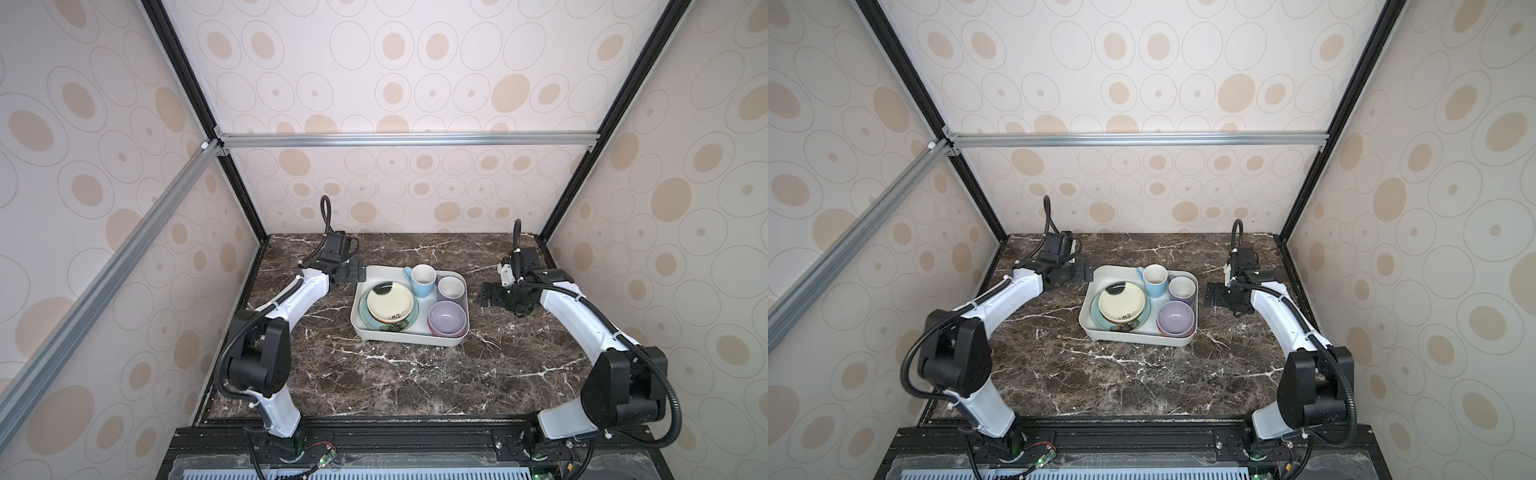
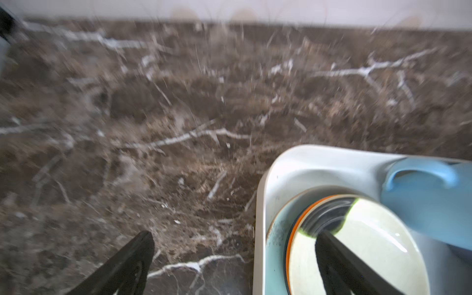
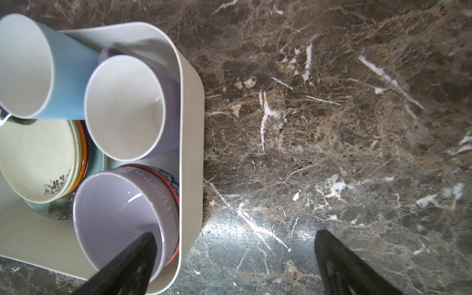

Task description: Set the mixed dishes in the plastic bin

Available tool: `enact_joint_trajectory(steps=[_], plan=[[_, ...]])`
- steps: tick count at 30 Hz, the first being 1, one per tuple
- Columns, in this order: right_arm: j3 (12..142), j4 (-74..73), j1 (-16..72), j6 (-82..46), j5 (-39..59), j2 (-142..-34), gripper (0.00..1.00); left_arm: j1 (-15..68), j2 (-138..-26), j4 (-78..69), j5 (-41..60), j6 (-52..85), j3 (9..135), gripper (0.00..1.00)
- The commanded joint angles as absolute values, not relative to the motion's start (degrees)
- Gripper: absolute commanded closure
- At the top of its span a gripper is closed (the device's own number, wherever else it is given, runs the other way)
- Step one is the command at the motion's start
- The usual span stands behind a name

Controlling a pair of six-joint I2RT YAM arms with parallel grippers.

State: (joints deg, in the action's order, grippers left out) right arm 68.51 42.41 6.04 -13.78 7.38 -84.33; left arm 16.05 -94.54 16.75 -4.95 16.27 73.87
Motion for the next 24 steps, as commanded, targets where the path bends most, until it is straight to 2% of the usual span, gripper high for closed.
enact_joint_trajectory(steps=[1, 8, 12, 18, 24], plan=[[67.04, 38.54, 5.88, -12.45, 8.54, -81.49, 0.0, 15.24, -86.73, 0.33, -9.87, 8.7, 63.82, 0.01], [50.25, 15.83, 5.84, -12.01, 6.94, -68.47, 0.0, 12.45, -73.36, -25.42, -13.39, 1.94, 42.03, 0.01], [44.71, 9.88, 5.87, -8.52, 5.3, -65.1, 0.0, 11.48, -68.21, -37.81, -17.39, 0.04, 31.07, 0.01], [40.94, 1.58, 5.86, -6.25, 7.24, -68.93, 0.0, 11.38, -70.93, -53.92, -22.69, -1.35, 19.75, 0.01], [39.22, -3.85, 5.89, -3.95, 0.9, -73.64, 0.0, 11.29, -78.68, -65.48, -27.98, -2.01, 14.88, 0.01]])
